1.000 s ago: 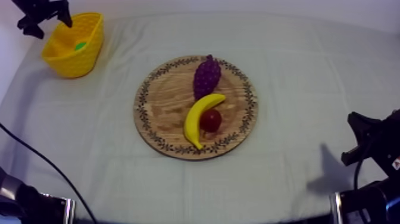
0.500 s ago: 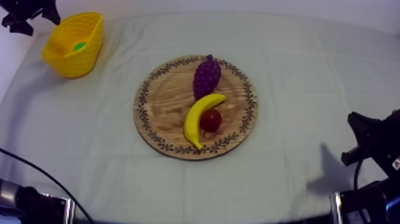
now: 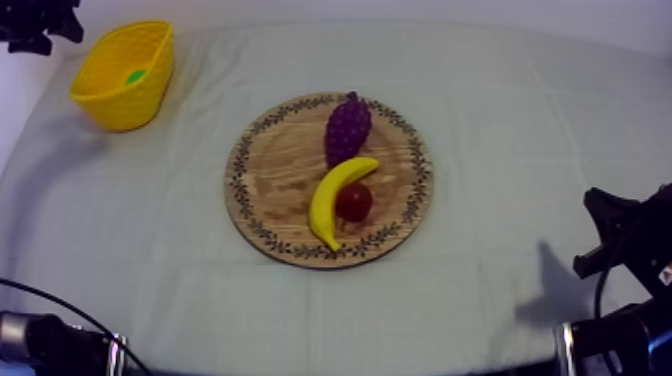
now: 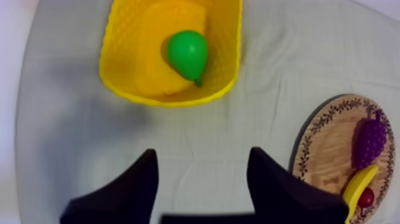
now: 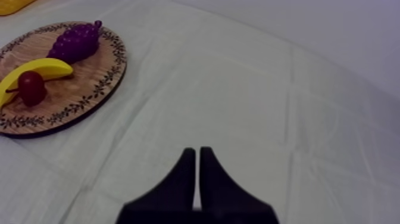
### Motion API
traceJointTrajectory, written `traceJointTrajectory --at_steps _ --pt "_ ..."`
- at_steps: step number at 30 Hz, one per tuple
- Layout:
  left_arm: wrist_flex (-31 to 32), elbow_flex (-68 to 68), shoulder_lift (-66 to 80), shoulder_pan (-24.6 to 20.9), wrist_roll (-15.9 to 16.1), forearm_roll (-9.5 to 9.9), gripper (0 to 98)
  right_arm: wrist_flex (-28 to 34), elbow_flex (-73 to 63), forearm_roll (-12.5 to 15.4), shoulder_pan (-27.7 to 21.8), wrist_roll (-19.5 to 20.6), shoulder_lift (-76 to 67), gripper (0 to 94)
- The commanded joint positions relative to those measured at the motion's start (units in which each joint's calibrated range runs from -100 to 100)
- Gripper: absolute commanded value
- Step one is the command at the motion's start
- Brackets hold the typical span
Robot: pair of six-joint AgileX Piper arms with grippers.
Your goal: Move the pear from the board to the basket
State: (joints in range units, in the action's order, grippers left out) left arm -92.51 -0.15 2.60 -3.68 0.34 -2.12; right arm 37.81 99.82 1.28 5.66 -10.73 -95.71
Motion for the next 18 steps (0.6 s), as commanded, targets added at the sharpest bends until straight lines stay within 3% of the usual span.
traceJointTrajectory --at_steps 1,9,15,18 --pt "0.84 2.04 1.28 0.01 0.13 0.16 49.8 0.02 -0.05 0.01 0.01 0.01 -0.04 0.4" --pt "6.65 9.29 8.14 1.00 2.47 1.45 34.9 0.02 -0.05 0.01 0.01 0.01 -0.04 0.4" --pt "9.73 15.32 14.80 1.82 3.68 2.76 14.2 0.02 -0.05 0.01 0.01 0.01 -0.04 0.4" --pt "10.64 18.21 18.53 1.79 3.32 3.14 8.4 0.02 -0.05 0.01 0.01 0.01 -0.04 0.4"
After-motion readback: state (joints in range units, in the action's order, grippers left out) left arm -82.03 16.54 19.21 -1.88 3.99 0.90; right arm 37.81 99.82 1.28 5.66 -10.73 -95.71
